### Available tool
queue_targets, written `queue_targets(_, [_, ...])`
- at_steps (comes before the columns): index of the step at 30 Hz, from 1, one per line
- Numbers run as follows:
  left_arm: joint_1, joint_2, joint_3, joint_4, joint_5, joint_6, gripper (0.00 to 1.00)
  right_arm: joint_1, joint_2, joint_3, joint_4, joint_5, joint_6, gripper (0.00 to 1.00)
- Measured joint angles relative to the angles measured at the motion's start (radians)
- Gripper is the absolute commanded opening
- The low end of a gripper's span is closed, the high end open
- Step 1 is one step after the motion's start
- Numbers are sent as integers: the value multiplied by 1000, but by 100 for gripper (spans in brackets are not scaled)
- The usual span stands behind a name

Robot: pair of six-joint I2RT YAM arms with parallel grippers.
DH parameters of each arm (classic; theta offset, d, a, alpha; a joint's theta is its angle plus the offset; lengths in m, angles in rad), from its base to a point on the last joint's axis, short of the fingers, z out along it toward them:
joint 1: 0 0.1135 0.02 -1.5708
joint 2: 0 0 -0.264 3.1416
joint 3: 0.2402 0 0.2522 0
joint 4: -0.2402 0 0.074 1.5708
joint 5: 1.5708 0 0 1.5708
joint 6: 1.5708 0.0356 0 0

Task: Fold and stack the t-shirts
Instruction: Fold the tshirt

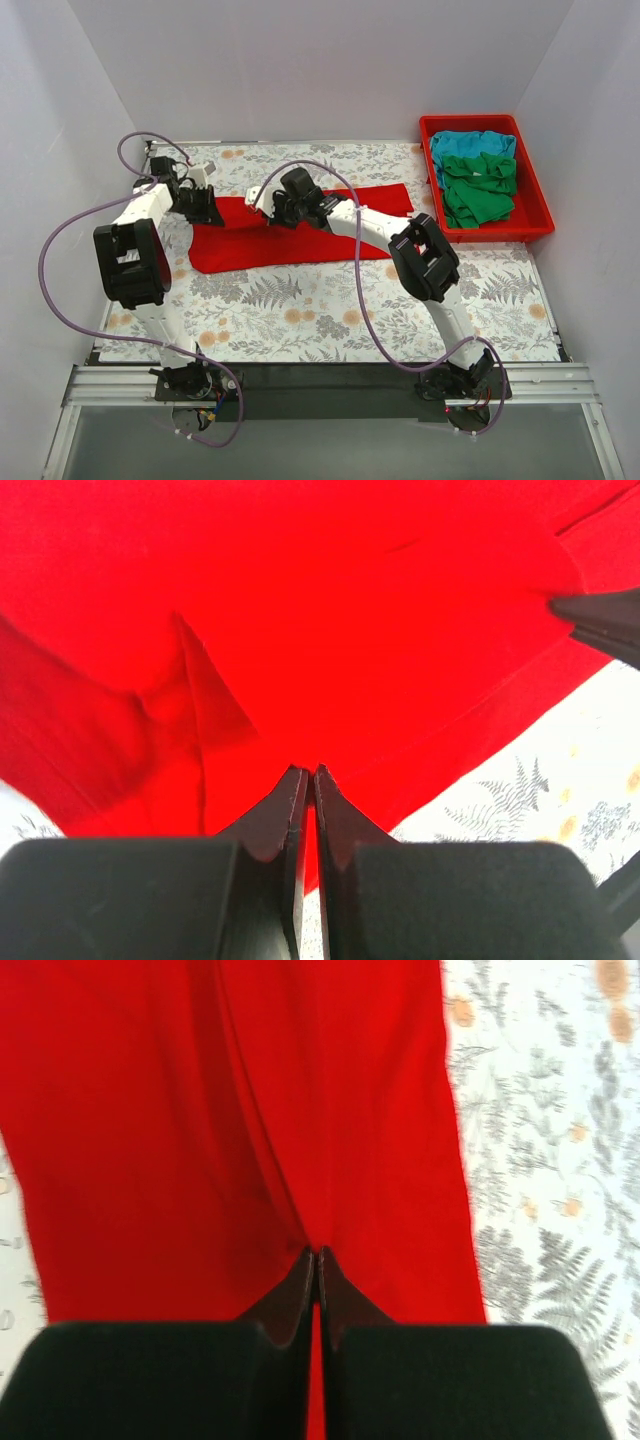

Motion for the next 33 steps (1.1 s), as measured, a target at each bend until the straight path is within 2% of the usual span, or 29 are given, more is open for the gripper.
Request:
queue_targets(8, [17, 0, -78, -37, -34, 16, 0, 41, 0, -55, -32, -24, -2, 3])
queue_targets(9, [17, 0, -79, -45, -37, 17, 4, 44, 0, -55, -35, -24, -2, 5])
queue_targets(12, [17, 0, -80, -54, -37, 27, 18, 47, 2, -55, -51, -23, -5, 30])
queue_targets(14, [18, 0, -79, -66, -37, 30, 23, 45, 2, -55, -72, -24, -6, 51])
queue_targets(17, [25, 0, -61, -92, -34, 29, 26, 40, -1, -56, -103, -31, -10, 56])
queue_targets(21, [40, -9, -30, -91, -22, 22, 27, 8, -29, -50, -174, -60, 22, 57])
queue_targets(25, [35, -68, -54, -69, -19, 1, 26, -89, -40, 33, -275, -76, 75, 54])
queue_targets(28, [-21, -120, -99, -31, -46, -39, 24, -204, -40, 101, -348, -73, 109, 47])
queue_targets(33, [-156, -130, -191, 26, -141, -126, 21, -400, -29, 158, -446, -27, 138, 45])
